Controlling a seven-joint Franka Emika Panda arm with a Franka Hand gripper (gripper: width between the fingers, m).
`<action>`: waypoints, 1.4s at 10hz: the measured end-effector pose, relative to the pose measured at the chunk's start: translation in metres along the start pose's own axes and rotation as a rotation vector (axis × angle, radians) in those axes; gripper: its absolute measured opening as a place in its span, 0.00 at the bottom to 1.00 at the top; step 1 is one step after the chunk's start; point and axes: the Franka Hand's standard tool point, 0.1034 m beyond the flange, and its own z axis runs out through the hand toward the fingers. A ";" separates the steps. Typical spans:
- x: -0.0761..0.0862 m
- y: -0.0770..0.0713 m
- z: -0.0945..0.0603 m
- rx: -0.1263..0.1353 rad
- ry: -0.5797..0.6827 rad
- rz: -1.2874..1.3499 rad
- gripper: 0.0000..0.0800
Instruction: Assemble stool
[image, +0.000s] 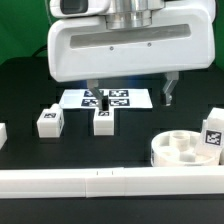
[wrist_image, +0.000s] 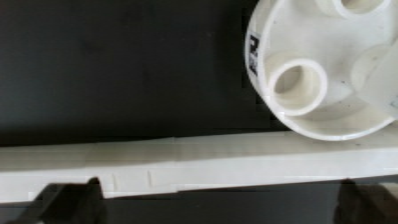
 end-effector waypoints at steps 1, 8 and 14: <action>-0.017 0.006 0.006 -0.007 -0.015 0.047 0.81; -0.040 0.036 0.018 -0.028 -0.039 0.048 0.81; -0.077 0.033 0.035 0.007 -0.411 0.177 0.81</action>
Offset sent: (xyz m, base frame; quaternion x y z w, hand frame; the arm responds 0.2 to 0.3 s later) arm -0.0321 -0.0390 -0.0182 0.0181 0.0396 -0.0588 0.9973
